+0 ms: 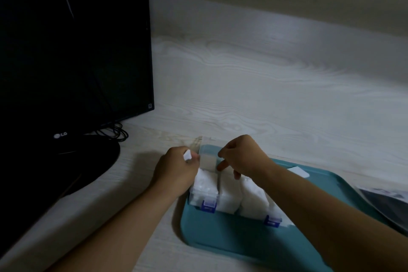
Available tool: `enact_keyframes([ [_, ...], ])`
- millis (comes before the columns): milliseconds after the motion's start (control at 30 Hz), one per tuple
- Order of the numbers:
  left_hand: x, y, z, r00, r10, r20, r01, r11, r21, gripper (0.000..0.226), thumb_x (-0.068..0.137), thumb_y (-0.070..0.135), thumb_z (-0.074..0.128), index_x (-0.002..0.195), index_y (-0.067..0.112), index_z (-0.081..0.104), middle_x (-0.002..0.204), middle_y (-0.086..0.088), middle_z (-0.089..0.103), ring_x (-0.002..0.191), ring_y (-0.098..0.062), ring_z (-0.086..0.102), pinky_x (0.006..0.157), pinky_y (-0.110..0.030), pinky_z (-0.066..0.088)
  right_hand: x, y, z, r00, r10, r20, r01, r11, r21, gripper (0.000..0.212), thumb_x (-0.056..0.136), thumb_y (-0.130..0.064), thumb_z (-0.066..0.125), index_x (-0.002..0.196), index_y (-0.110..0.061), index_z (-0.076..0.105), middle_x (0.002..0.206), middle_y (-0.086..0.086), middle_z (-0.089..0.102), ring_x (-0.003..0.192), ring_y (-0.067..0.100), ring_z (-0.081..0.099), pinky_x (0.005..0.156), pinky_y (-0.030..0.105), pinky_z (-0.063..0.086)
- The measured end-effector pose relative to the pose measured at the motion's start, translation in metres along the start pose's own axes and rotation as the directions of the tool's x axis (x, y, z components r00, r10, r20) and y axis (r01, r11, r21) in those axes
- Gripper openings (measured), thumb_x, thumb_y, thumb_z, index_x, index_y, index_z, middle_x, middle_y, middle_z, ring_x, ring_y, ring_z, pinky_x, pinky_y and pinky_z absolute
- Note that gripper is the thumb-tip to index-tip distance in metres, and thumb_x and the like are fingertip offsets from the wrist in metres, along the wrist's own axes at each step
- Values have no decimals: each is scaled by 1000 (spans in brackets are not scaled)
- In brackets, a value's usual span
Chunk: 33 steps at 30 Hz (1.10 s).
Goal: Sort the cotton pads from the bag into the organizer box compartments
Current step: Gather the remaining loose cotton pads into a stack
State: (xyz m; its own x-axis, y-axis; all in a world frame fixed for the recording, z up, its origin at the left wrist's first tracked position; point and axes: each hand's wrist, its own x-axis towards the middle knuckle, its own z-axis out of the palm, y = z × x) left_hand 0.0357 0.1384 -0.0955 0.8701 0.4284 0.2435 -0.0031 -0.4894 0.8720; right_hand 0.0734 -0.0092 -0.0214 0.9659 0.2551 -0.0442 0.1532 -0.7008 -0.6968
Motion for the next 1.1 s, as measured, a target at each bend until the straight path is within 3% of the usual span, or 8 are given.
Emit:
enact_keyframes([
  [233,0,1,-1,1000,-3,4,3,1000,-3,34,87,19,63,55,22,51,59,6,54,68,-21,58,62,-27,44,2,-4,5,1000,12,8,-12,999,-50,18,95,-11,53,101,-1,66,82,8,76,30,9,51,36,13,36],
  [433,-3,6,-4,1000,-16,-18,15,998,-66,26,88,19,57,63,13,55,60,0,58,66,-25,59,62,-33,45,-2,-7,-6,991,-54,-119,51,998,-27,16,92,-11,56,88,-2,69,79,4,75,37,12,55,40,20,42],
  [567,-16,36,-15,997,-17,-70,-1,968,-250,17,95,23,54,85,17,66,68,-3,66,66,-18,60,60,-28,42,-18,-4,-28,926,-253,-281,273,961,32,18,89,-10,57,81,-6,73,77,2,74,37,1,51,43,19,42],
  [667,-41,65,-8,982,-91,168,171,809,-562,23,99,33,50,97,17,67,59,-3,61,48,-13,45,48,-24,32,-46,14,-40,851,-418,-318,440,898,-2,14,92,-21,60,94,-26,72,93,-15,70,62,0,63,58,17,49],
  [733,-63,81,0,891,-96,444,403,620,-673,42,101,46,42,97,12,66,58,-6,58,44,-13,36,44,-21,22,-65,36,-41,813,-493,-310,514,858,-18,13,91,-27,63,99,-32,71,99,-18,67,82,2,64,64,15,49],
  [800,-80,89,9,797,-36,603,531,519,-670,55,101,53,34,91,8,63,60,-10,53,43,-14,32,45,-22,17,-78,59,-38,792,-538,-290,557,830,-19,14,91,-25,65,101,-32,72,102,-15,66,93,5,64,66,16,47],
  [967,-96,84,29,737,-55,674,612,478,-630,59,100,55,33,77,7,60,59,-12,49,36,-15,35,44,-18,17,-92,92,-26,778,-556,-291,590,807,35,21,88,-30,60,102,-39,73,107,-15,64,105,9,62,74,14,45],
  [1100,-99,78,36,744,-80,663,616,465,-636,58,97,54,40,66,8,59,59,-15,50,33,-17,36,45,-18,18,-100,97,-23,779,-560,-283,578,816,-24,28,87,-31,58,105,-47,71,106,-20,60,109,3,58,83,12,42],
])
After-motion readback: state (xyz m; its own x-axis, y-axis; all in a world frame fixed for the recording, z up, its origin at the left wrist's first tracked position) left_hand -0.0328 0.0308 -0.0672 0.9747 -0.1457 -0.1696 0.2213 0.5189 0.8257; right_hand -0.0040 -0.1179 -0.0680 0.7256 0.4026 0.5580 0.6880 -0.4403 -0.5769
